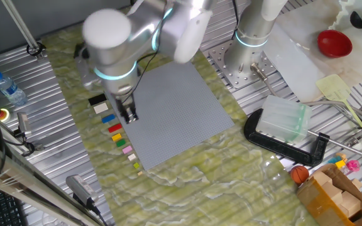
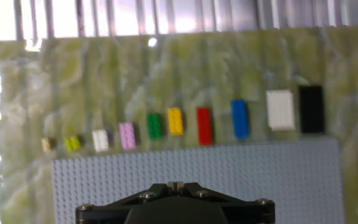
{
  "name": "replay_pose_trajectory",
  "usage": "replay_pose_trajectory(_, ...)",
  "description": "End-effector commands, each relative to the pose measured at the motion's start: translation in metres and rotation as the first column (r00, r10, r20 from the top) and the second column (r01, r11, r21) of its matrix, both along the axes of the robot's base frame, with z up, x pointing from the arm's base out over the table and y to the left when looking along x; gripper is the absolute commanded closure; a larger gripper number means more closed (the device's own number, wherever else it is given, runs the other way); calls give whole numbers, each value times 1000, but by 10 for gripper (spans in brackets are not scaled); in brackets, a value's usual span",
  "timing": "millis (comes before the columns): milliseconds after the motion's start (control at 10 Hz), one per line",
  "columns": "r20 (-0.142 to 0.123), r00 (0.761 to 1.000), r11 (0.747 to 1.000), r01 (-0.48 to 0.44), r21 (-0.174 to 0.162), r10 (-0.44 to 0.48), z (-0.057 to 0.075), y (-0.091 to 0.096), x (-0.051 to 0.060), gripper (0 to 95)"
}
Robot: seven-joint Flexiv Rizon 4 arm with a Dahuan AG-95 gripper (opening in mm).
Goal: Build with small Lego blocks
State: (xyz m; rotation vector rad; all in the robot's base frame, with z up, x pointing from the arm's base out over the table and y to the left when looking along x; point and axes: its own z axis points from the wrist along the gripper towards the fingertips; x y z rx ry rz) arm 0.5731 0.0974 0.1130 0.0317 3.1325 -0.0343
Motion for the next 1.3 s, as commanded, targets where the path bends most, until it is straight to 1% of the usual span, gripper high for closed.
replay_pose_trajectory(100,0,1000,1000,0,-4,0,-1,1,2,950)
replay_pose_trajectory(300,9,1000,1000,-29,-7,29,-11,2,6,950)
replay_pose_trajectory(400,8,999,999,-35,-7,35,-12,3,6,950)
replay_pose_trajectory(700,1,999,999,-46,-5,46,-10,3,11,950)
replay_pose_trajectory(800,-5,998,998,-59,-8,59,-10,3,13,950)
replay_pose_trajectory(1000,-6,998,998,-59,-8,59,-12,2,13,950)
replay_pose_trajectory(1100,-7,997,997,-79,-11,79,-16,2,14,950)
replay_pose_trajectory(1300,-3,997,997,-75,-14,75,-14,3,17,950)
